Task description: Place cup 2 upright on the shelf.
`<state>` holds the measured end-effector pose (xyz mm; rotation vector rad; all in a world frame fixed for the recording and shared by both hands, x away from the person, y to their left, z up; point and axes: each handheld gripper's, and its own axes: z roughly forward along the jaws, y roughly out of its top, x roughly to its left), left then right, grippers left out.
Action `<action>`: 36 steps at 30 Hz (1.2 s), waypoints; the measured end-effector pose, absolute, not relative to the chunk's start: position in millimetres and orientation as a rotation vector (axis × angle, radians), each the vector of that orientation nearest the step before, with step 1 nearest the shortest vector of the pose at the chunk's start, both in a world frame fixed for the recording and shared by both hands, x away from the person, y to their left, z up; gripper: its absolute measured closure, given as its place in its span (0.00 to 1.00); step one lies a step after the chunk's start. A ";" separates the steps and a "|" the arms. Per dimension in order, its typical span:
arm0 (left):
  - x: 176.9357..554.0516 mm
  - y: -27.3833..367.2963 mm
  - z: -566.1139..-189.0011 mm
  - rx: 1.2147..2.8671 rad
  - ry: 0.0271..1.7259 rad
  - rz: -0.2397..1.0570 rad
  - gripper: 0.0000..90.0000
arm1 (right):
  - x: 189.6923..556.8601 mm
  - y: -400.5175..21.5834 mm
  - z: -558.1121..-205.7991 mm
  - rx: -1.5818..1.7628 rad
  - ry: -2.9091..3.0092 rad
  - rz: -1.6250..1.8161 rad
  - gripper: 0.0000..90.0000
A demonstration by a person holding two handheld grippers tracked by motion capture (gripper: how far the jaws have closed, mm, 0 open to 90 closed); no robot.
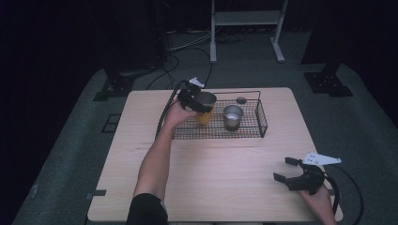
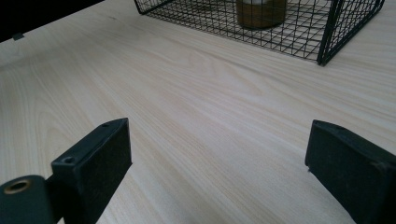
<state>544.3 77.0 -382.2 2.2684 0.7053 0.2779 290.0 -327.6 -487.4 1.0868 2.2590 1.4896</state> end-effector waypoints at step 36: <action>535.2 94.3 -410.6 2.335 0.782 0.251 0.15 | 289.6 -324.6 -487.0 1.075 2.271 1.489 0.07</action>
